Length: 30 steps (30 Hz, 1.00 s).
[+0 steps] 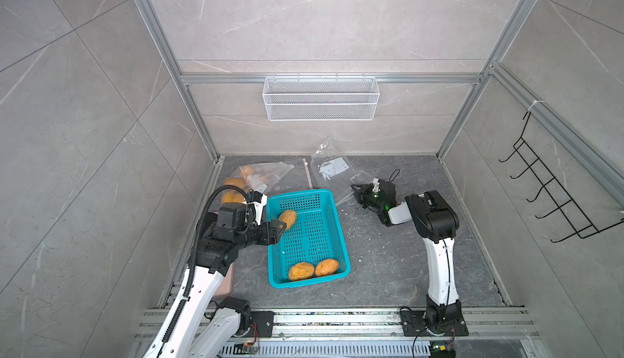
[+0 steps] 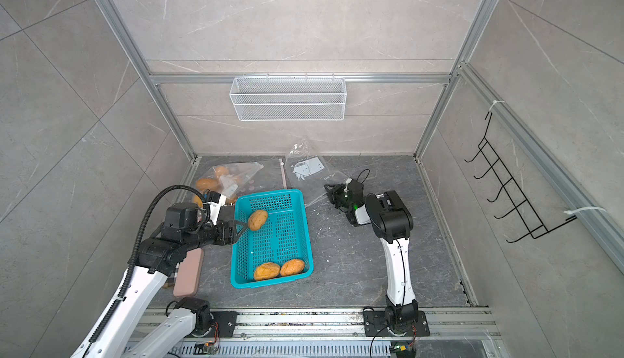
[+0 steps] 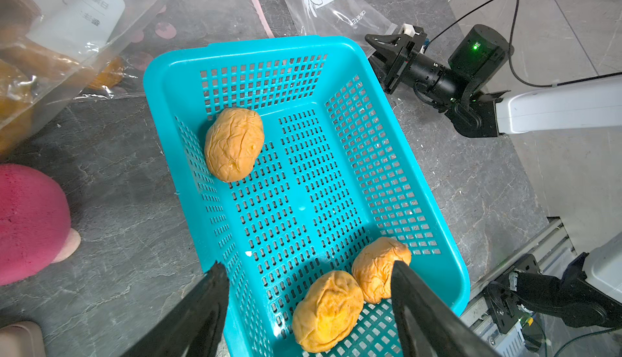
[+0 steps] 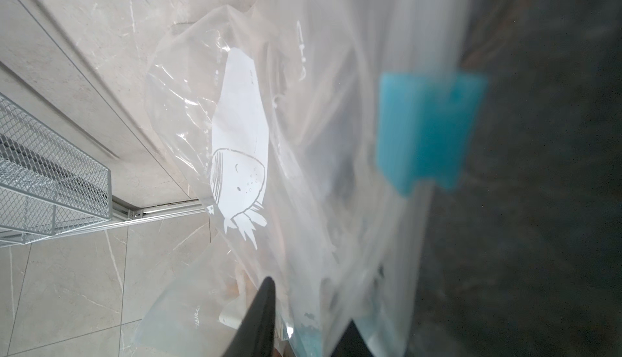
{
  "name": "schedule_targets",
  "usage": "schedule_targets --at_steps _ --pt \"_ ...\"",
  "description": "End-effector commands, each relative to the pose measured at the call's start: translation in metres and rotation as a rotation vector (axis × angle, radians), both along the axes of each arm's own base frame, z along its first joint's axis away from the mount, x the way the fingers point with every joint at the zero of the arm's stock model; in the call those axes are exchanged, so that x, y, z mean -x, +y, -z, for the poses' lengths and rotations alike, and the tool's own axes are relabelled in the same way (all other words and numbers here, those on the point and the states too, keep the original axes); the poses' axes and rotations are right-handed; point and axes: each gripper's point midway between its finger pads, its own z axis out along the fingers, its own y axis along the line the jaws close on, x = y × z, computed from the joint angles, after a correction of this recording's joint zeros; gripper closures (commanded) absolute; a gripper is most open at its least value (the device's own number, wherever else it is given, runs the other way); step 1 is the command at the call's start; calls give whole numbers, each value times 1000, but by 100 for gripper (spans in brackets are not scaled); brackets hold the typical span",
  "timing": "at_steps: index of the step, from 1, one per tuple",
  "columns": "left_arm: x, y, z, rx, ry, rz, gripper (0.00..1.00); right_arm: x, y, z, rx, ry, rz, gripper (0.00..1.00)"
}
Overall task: Put the potatoes into a zipper bag and zip it
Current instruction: Pick up the zipper food storage bag at the center of the board.
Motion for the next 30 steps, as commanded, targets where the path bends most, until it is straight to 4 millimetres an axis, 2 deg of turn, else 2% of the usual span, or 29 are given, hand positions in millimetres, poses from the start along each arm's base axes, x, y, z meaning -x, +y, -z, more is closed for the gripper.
schedule_targets --at_steps 1,4,6,9,15,19,23,26,30 --pt "0 -1 1 -8 -4 18 23 5 6 24 28 60 -28 84" --pt "0 -1 1 -9 -4 19 23 4 7 12 47 23 -46 94" --pt "0 -1 1 -10 -5 18 23 4 8 -4 80 -21 -61 99" --pt "0 -1 1 -10 -6 17 23 4 8 -34 177 -83 -99 100" --pt "0 -1 0 -10 -10 17 23 8 1 -113 418 -228 -161 100" --pt "1 0 -2 -7 -20 15 23 19 -2 -169 419 -292 -149 100" --pt "2 0 -4 -8 -28 14 23 41 21 -235 350 -395 -216 100" --pt "2 1 -8 -8 -41 10 23 68 37 -264 486 -454 -300 100" --pt "1 -2 -19 15 -77 22 23 96 46 -299 516 -534 -346 100"
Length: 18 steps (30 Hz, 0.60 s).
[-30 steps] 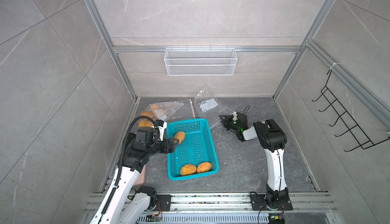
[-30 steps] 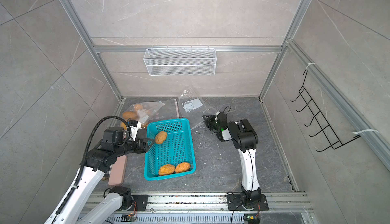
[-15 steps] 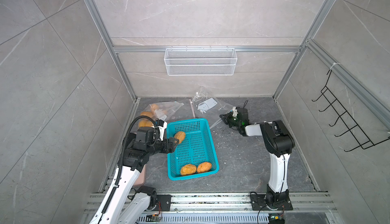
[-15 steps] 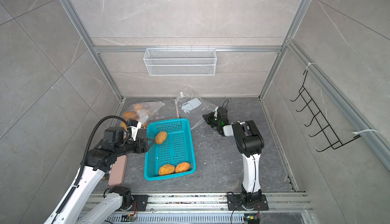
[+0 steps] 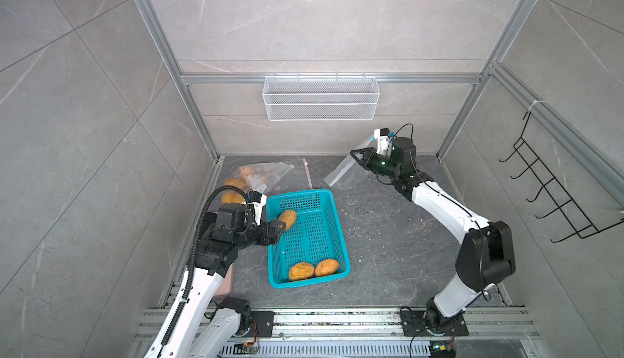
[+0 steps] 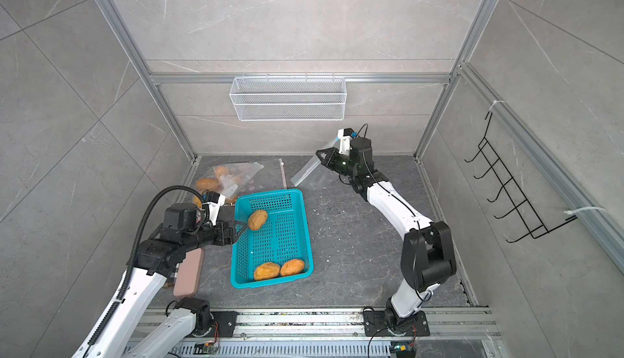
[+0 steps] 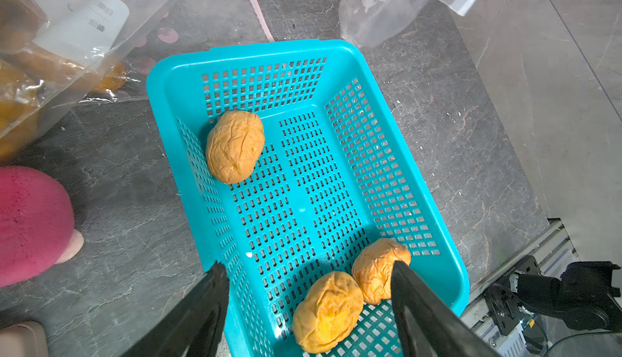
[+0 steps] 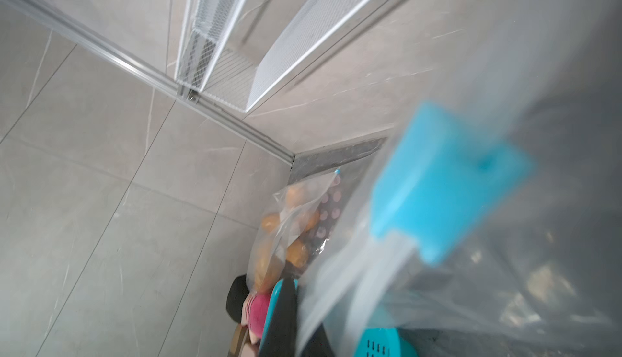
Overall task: Put the potatoes into a zipper bag and zip it
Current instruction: Pick up the zipper food storage bag at the center of the board.
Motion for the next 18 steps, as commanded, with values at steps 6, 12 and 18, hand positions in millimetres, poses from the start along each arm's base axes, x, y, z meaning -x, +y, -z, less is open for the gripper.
schedule_targets --at_steps 6,12,18 --pt "-2 -15 -55 97 -133 60 23 55 12 -54 -18 -6 -59 100" --pt "-8 -43 -96 247 -154 134 25 79 43 -84 -195 34 -58 100" --pt "0 -87 -97 289 -180 239 24 89 63 -111 -413 83 -3 100"
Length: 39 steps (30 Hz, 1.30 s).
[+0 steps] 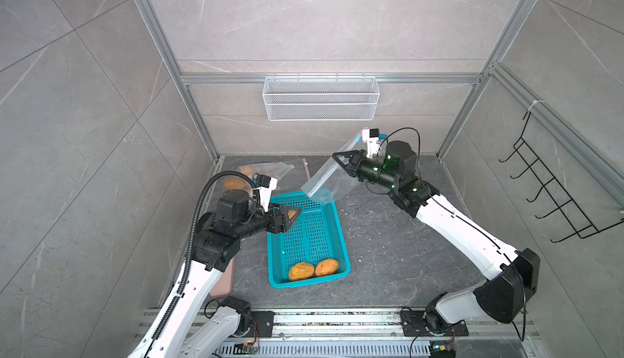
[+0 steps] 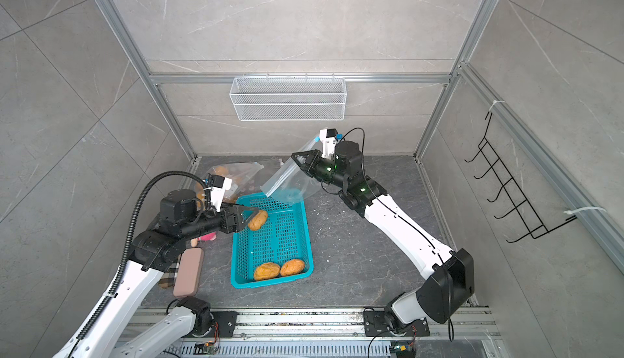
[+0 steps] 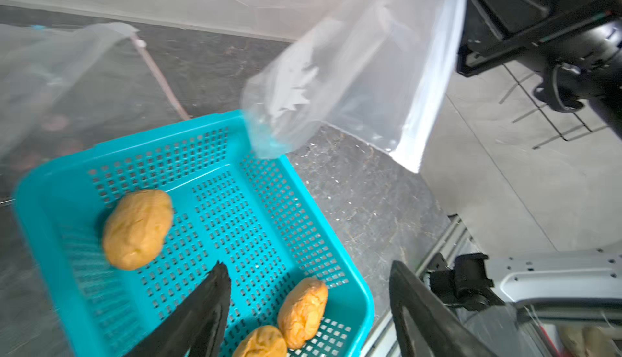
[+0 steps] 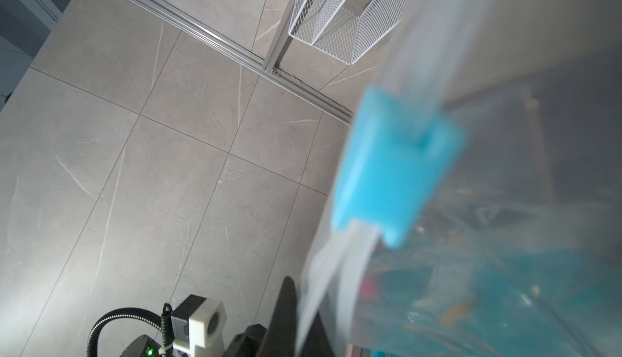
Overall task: Put the potatoes into a zipper bag and zip it
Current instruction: Pick up the zipper food storage bag at the center of the board.
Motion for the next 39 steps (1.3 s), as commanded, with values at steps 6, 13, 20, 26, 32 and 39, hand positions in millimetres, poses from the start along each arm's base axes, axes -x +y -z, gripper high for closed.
schedule_targets --at_steps 6,13,20,26,32,39 --pt "-7 -33 -28 106 -73 44 23 5 10 -38 -230 46 90 100" --pt "-39 -25 -58 179 -170 -102 20 11 20 -22 -279 112 99 100" --pt "-56 -36 -78 284 -231 -111 19 14 35 -7 -323 172 91 100" --pt "-62 -21 -88 252 -274 -197 18 18 41 -6 -328 182 89 100" --pt "-64 -15 -97 335 -297 -245 18 11 46 1 -379 216 119 100" --pt "-59 1 -127 244 -393 -284 17 -9 49 -23 -488 217 166 100"
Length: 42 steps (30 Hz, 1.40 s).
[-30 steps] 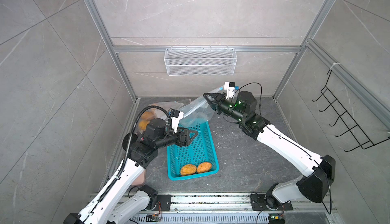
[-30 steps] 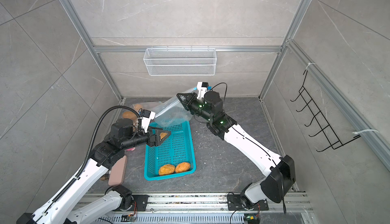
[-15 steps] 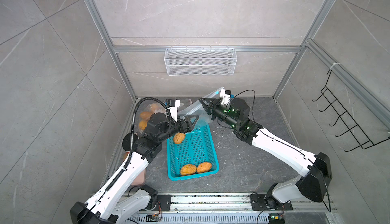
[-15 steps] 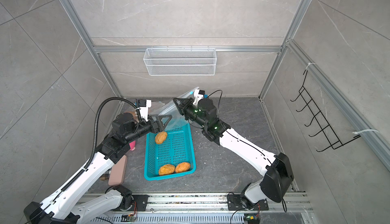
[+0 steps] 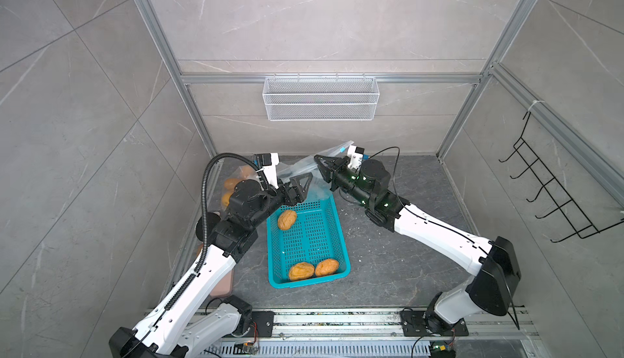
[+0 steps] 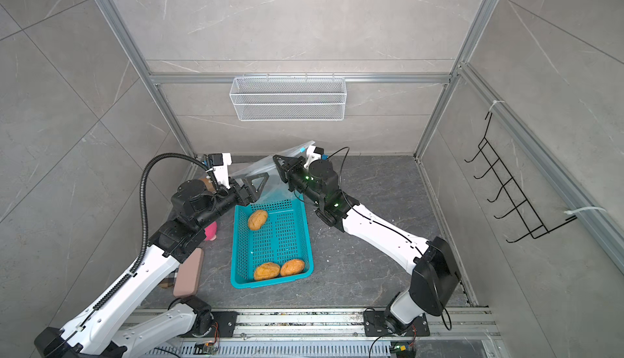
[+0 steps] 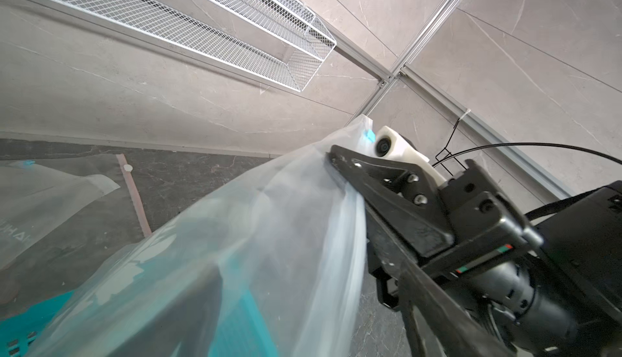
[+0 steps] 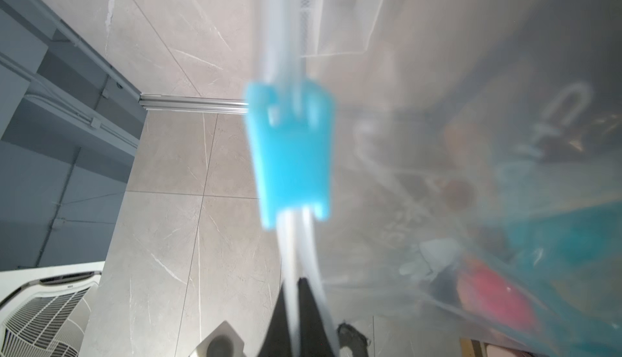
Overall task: Put the potatoes into a zipper bag and zip it
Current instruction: Pick up the zipper food storage bag at the center of the board.
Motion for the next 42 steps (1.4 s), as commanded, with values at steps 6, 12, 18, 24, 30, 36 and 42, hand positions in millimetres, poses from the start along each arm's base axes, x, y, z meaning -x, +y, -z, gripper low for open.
schedule_targets --at_steps 6,12,18,24,30,36,42 --pt "21 14 -24 100 -79 -14 15 -32 -12 -56 -266 -32 168 100" --pt "11 -16 21 109 63 86 16 -32 2 -65 -352 -35 145 100" --pt "-16 -9 10 178 -25 -35 17 -29 9 -53 -388 -15 152 100" --pt "-37 -8 -11 285 -86 -92 23 -26 10 -47 -403 -7 163 100" --pt "-41 -1 -26 311 -171 -131 26 -26 11 -40 -409 7 168 100" --pt "-33 4 -38 331 -271 -132 30 -25 6 -42 -414 6 181 100" --pt "-40 1 -44 333 -279 -136 31 -25 8 -40 -421 10 169 100"
